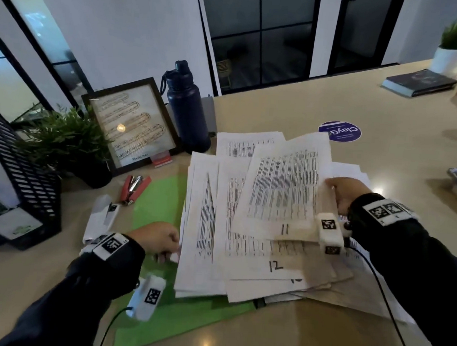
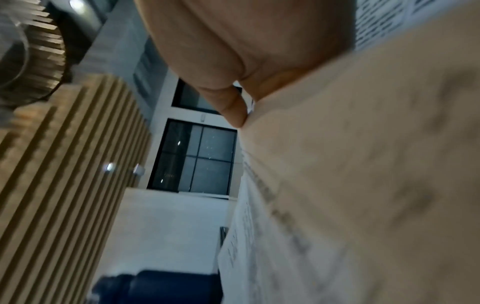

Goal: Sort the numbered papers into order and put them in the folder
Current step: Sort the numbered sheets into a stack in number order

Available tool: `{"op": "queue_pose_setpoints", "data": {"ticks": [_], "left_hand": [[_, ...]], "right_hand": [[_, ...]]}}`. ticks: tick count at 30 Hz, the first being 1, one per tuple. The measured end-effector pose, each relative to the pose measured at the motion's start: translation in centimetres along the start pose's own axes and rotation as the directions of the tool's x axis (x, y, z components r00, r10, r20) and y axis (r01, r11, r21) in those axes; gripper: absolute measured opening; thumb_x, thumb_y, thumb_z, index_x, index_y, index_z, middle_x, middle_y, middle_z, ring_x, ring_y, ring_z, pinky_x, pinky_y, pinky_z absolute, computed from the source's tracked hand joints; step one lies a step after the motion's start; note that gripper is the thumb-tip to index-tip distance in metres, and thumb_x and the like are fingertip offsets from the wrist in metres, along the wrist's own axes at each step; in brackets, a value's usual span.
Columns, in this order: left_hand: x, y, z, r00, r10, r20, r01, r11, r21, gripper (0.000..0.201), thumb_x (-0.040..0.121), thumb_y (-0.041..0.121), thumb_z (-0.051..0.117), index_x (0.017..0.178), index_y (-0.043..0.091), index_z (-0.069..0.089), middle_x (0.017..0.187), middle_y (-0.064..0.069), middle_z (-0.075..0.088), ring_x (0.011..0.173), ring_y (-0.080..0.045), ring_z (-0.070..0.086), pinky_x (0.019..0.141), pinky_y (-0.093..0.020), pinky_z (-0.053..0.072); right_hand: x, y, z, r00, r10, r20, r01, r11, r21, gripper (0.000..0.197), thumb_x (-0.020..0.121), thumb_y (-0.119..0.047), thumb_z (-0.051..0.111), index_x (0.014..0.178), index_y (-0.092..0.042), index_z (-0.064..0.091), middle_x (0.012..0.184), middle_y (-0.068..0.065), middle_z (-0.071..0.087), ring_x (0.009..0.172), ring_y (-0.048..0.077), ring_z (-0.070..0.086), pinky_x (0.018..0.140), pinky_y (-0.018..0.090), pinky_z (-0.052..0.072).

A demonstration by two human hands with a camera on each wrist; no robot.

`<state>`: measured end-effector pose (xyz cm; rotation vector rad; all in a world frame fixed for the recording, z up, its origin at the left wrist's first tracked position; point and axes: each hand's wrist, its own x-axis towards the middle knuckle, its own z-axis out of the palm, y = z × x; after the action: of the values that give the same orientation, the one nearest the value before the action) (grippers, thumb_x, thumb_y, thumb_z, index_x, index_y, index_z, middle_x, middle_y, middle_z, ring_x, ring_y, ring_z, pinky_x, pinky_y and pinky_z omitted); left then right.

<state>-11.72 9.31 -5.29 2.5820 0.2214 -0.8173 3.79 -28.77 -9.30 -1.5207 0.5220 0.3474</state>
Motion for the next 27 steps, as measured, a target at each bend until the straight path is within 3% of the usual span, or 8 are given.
{"op": "queue_pose_setpoints", "data": {"ticks": [2,5,9,11,14,18,22,27], "left_hand": [[-0.3,-0.1,0.8,0.999,-0.023,0.034,0.021,0.998,0.055,0.024,0.093,0.021,0.055,0.070,0.014,0.054,0.064,0.001,0.062,0.047,-0.004,0.054,0.048,-0.016,0.042],[-0.9,0.8,0.2,0.981,-0.032,-0.191,0.056,0.991,0.124,0.022,0.092,0.034,0.053,0.098,0.014,0.059,0.091,-0.001,0.063,0.076,-0.010,0.058,0.065,-0.021,0.044],[-1.6,3.4,-1.1,0.924,0.057,-0.379,-0.050,0.998,0.029,0.044,0.091,0.038,0.054,0.129,0.018,0.045,0.123,-0.003,0.054,0.100,-0.014,0.052,0.085,-0.030,0.044],[-1.5,4.9,-0.8,0.943,0.156,-0.293,-0.145,0.988,0.060,0.048,0.091,0.040,0.054,0.133,0.020,0.042,0.134,-0.001,0.047,0.110,-0.015,0.050,0.091,-0.029,0.041],[-0.4,6.6,-0.2,0.961,0.245,-0.129,-0.214,0.954,0.211,0.057,0.090,0.044,0.053,0.140,0.023,0.035,0.149,-0.001,0.030,0.131,-0.019,0.038,0.107,-0.033,0.033],[0.2,9.9,0.3,0.932,0.348,-0.098,-0.306,0.904,0.300,0.075,0.087,0.046,0.058,0.147,0.022,0.021,0.156,-0.004,0.015,0.142,-0.022,0.021,0.115,-0.034,0.021],[0.7,13.0,2.9,0.885,0.464,0.025,-0.452,0.847,0.281,0.082,0.077,0.053,0.066,0.138,0.014,0.028,0.139,-0.010,0.039,0.125,-0.028,0.042,0.107,-0.038,0.036],[2.9,12.6,6.1,0.979,0.195,0.059,-0.199,0.862,0.466,0.118,0.070,0.069,0.062,0.147,0.027,-0.017,0.158,-0.008,-0.013,0.142,-0.044,-0.005,0.115,-0.054,0.015]], "right_hand": [[-1.6,-0.3,1.6,1.000,-0.003,0.018,0.003,1.000,-0.008,0.007,0.085,-0.011,0.052,0.078,-0.008,0.051,0.081,0.015,0.050,0.067,0.028,0.052,0.071,0.041,0.043],[-3.0,-0.2,4.0,0.987,-0.096,0.129,0.131,0.947,-0.293,0.019,0.093,-0.016,0.048,0.074,-0.016,0.052,0.088,0.011,0.058,0.077,0.028,0.060,0.080,0.038,0.053],[-4.5,-0.4,5.8,0.946,-0.287,0.149,0.302,0.619,-0.725,0.023,0.092,-0.020,0.051,0.070,-0.015,0.049,0.089,0.012,0.055,0.076,0.024,0.053,0.070,0.029,0.043],[-4.8,-0.5,5.9,0.950,-0.284,0.132,0.299,0.692,-0.657,0.010,0.091,-0.018,0.055,0.084,-0.011,0.057,0.094,0.010,0.053,0.064,0.017,0.047,0.059,0.026,0.038],[-5.7,-0.7,5.8,0.963,-0.111,0.245,0.208,0.884,-0.419,0.040,0.092,-0.016,0.056,0.130,-0.008,0.045,0.096,0.010,0.052,0.065,0.017,0.050,0.055,0.028,0.045],[-7.4,-1.0,6.0,0.893,-0.086,0.441,0.190,0.962,-0.197,0.030,0.093,-0.013,0.053,0.123,-0.010,0.052,0.098,0.013,0.062,0.078,0.023,0.058,0.067,0.035,0.051],[-8.4,-0.5,7.4,0.874,-0.056,0.483,0.151,0.975,-0.161,0.017,0.092,-0.011,0.053,0.107,-0.017,0.057,0.101,0.011,0.053,0.082,0.026,0.055,0.069,0.035,0.050],[-8.8,1.4,8.5,0.916,-0.075,0.395,0.148,0.976,-0.159,0.025,0.092,-0.006,0.051,0.117,-0.011,0.054,0.106,0.007,0.049,0.081,0.024,0.054,0.070,0.037,0.049]]}}
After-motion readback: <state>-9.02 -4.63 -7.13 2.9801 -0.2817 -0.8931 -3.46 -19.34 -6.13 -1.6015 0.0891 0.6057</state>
